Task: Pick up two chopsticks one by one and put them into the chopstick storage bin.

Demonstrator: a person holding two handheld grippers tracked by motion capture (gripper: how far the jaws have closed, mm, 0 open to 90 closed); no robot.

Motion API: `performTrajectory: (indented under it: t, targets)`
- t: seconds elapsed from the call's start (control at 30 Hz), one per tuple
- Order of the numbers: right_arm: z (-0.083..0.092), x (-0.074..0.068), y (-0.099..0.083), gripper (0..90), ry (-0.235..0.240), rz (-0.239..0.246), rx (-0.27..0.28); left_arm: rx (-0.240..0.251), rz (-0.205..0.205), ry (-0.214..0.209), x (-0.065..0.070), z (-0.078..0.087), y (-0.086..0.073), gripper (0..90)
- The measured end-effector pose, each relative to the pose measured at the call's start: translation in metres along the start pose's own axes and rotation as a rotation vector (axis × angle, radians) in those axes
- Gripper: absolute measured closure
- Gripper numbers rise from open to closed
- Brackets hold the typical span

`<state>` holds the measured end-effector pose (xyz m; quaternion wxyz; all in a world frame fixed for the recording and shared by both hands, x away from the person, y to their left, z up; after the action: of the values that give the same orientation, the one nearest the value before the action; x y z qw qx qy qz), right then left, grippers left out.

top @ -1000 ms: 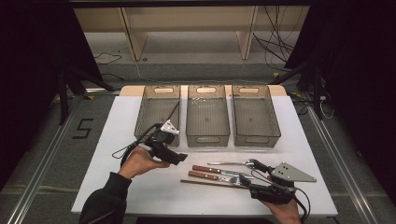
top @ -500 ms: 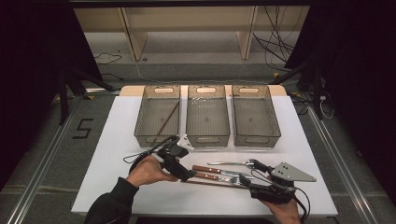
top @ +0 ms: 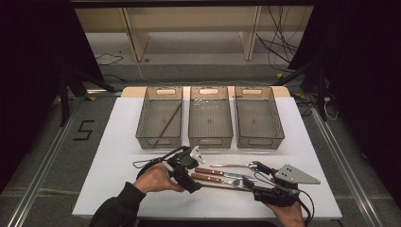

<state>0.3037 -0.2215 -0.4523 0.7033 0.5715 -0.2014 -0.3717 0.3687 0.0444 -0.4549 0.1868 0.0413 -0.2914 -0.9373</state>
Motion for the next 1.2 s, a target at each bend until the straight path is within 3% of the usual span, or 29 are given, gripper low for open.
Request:
performTrajectory:
  t: [0.63,1.2]
  targets:
    - [0.0,-0.001,0.0,26.9,0.004,0.007,-0.001,-0.079,-0.053,-0.027,0.012,-0.015,-0.001,27.6]
    - [0.0,-0.002,0.0,26.9,0.008,0.009,-0.005,-0.134,-0.104,-0.056,0.018,-0.026,0.0,45.9]
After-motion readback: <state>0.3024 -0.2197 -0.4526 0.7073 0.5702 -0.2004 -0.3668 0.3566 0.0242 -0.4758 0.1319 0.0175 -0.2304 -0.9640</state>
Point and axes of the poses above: each handheld gripper's, and its own axes: z roughly backward along the jaws, y roughly out of its top, x roughly to its right, the point moved 3 cm from there along -z, roughly forward along the jaws, and after that the axes turned 7 degrees about x, right-handed, at the moved point
